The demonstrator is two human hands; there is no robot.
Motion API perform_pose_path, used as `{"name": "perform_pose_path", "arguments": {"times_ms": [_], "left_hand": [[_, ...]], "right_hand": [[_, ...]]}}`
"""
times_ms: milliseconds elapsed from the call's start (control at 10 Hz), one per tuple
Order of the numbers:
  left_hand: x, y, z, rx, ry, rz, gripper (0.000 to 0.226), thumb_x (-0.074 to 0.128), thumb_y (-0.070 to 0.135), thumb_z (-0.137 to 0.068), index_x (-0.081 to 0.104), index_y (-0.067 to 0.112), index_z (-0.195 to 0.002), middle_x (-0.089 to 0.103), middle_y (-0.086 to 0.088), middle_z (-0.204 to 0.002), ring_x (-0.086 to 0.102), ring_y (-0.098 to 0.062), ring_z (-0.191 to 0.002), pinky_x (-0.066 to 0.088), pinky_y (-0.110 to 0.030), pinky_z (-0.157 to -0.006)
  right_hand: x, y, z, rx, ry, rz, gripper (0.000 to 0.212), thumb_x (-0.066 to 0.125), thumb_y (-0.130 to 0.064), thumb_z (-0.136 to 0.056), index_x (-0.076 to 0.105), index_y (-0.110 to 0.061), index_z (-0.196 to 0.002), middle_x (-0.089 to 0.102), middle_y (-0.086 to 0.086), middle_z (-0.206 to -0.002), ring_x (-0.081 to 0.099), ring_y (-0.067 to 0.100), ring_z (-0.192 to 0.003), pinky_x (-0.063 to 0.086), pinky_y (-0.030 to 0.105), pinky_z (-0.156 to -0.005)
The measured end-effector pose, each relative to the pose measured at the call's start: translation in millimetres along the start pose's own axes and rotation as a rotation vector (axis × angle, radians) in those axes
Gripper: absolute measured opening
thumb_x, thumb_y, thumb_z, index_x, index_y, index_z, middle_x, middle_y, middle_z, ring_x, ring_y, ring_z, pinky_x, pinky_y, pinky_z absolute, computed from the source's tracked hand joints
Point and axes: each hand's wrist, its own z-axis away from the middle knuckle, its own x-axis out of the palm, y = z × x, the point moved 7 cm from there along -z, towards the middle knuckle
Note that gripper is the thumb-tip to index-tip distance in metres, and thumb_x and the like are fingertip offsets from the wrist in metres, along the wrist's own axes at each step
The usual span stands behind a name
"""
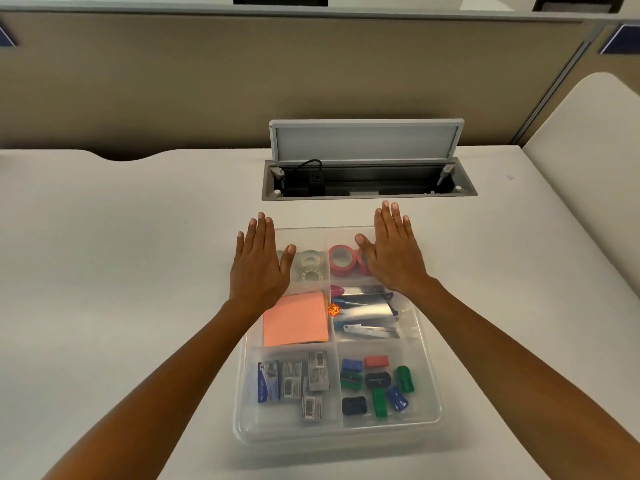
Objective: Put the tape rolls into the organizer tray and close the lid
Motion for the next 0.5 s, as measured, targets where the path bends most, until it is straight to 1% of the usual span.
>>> {"name": "perform_pose_path", "arguments": {"times_ms": [100,200,300,400,500], "left_hand": [[-1.0,-1.6,-0.3,-0.008,0.001,0.023,0.079,0.009,0.058,-0.087,0.003,0.012,-0.151,-0.002,-0.007,-0.161,-0.003,-0.022,-0.148,-0.004,-0.037,-0.119],[-4.5,-0.9,1.8,-0.008,-0.010,0.042,0.078,0.009,0.055,-0.088,0.005,0.011,-0.151,0.000,-0.007,-0.161,-0.003,-0.022,-0.148,-0.004,-0.036,-0.118],[-7.7,-0.6,3.2,-0.022,-0.012,0.097,0.075,0.011,0.054,-0.090,0.006,0.011,-0.151,0.001,-0.007,-0.161,-0.002,-0.022,-0.149,-0.004,-0.036,-0.118],[-14.8,-6.0,13.2,-0.066,0.049,0.139,0.066,0.019,0.047,-0.098,0.010,0.009,-0.151,0.006,-0.009,-0.161,0.002,-0.023,-0.149,-0.001,-0.037,-0.119],[-27.3,-10.2,23.6,-0.131,0.141,0.166,0.063,0.023,0.044,-0.098,0.017,0.007,-0.150,0.014,-0.012,-0.160,0.008,-0.026,-0.148,0.005,-0.040,-0.120]], "right_hand": [[-1.5,-0.1,0.7,0.002,-0.009,-0.043,0.120,-0.028,-0.080,-0.059,0.010,-0.012,-0.150,0.005,0.009,-0.160,0.000,0.029,-0.148,0.002,0.042,-0.121],[-4.8,-1.7,3.9,0.001,-0.039,-0.067,0.118,-0.027,-0.079,-0.061,0.011,-0.012,-0.150,0.006,0.009,-0.160,0.001,0.029,-0.148,0.002,0.043,-0.121],[-4.6,-1.4,5.3,0.003,-0.052,-0.082,0.101,-0.013,-0.075,-0.075,0.012,-0.011,-0.149,0.006,0.009,-0.160,0.001,0.029,-0.148,0.001,0.041,-0.120],[-6.5,1.5,12.7,0.021,-0.041,-0.102,0.072,0.020,-0.055,-0.094,0.010,-0.010,-0.150,0.005,0.010,-0.161,0.000,0.028,-0.148,0.000,0.039,-0.120],[-10.2,-0.8,16.9,0.001,-0.009,-0.092,0.069,0.024,-0.051,-0.096,0.009,-0.010,-0.150,0.004,0.010,-0.161,0.000,0.028,-0.148,0.000,0.039,-0.121]]}}
